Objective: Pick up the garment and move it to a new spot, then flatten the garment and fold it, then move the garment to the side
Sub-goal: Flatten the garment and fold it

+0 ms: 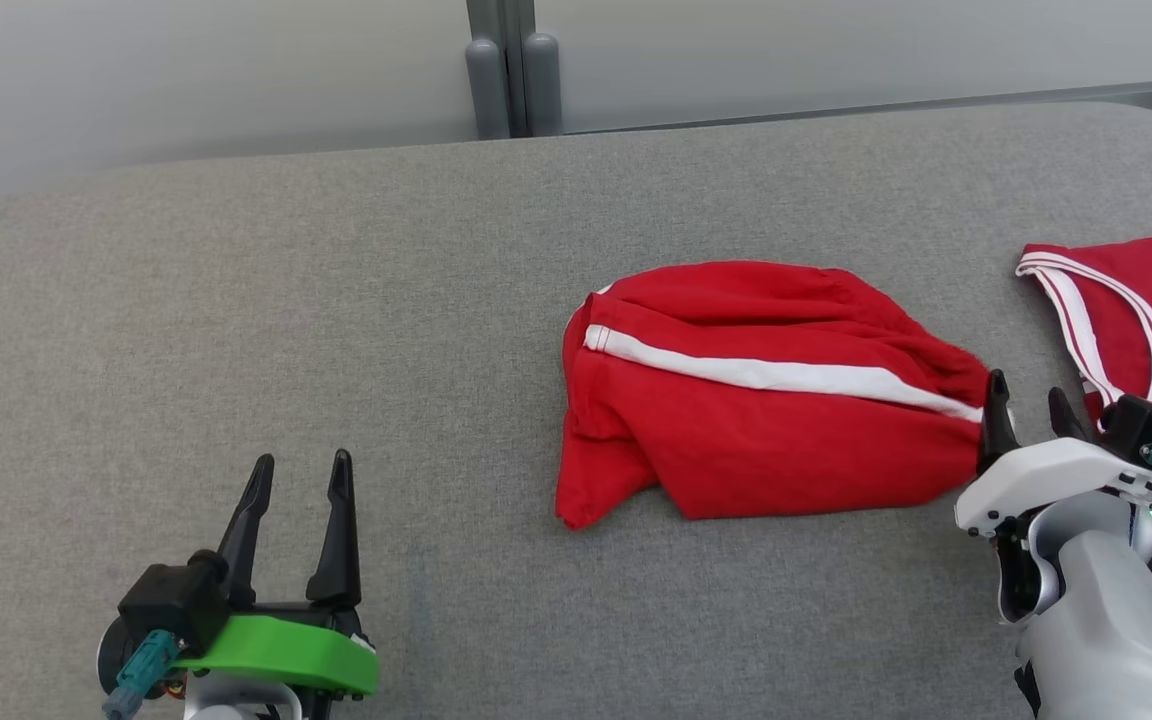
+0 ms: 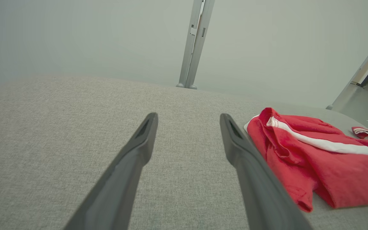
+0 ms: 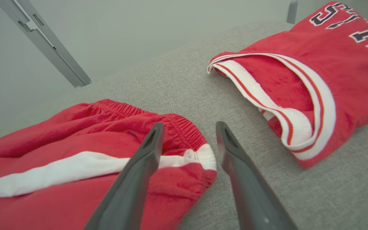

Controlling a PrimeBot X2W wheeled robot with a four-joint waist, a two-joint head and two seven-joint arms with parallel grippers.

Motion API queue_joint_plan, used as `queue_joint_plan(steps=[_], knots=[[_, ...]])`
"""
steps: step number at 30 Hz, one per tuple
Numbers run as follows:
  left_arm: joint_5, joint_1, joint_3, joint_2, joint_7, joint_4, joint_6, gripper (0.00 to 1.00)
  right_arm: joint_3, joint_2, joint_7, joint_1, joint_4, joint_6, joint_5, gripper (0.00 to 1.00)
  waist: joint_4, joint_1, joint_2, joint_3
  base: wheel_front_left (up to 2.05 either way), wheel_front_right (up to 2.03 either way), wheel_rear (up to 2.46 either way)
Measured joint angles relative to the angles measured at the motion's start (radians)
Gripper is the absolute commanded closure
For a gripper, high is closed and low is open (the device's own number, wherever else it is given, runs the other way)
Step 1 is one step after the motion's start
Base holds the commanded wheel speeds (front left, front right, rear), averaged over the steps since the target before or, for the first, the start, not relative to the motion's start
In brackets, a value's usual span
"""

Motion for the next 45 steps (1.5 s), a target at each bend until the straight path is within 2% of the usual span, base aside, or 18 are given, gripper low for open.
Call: queue_joint_plan(steps=[7,13,17,22,30,45], knots=[[0.000,0.010,0.012,0.002,0.000,0.003,0.000,0.00,0.002,0.017,0.000,0.095,-0.157,0.000,-0.119,0.00,0.000,0.0000,0.0000,-0.025,0.00,0.00,0.00],[-0.001,0.028,0.029,0.001,0.000,0.005,0.000,0.00,0.034,0.021,-0.001,0.223,-0.372,0.000,-0.196,0.00,-0.002,0.0000,0.0000,-0.051,0.00,0.00,0.00],[0.001,0.046,0.041,0.000,0.000,0.007,0.000,0.00,0.073,0.022,-0.001,0.333,-0.512,0.000,-0.232,0.00,0.001,0.0000,0.0000,-0.071,0.00,0.00,0.00],[0.007,0.074,0.064,0.000,0.000,0.001,0.000,0.00,0.110,0.023,-0.001,0.436,-0.619,0.000,-0.238,0.00,0.004,0.0000,0.0000,-0.099,0.00,0.00,0.00],[0.032,0.100,0.093,-0.002,0.000,-0.021,0.000,0.00,0.139,0.023,-0.001,0.494,-0.641,0.000,-0.229,0.00,-0.002,0.0000,0.0000,-0.125,0.00,0.00,0.00],[0.053,0.101,0.086,-0.003,0.000,-0.026,0.000,0.00,0.132,0.023,-0.001,0.489,-0.614,0.000,-0.181,0.00,-0.009,0.0000,0.0000,-0.119,0.00,0.00,0.00]])
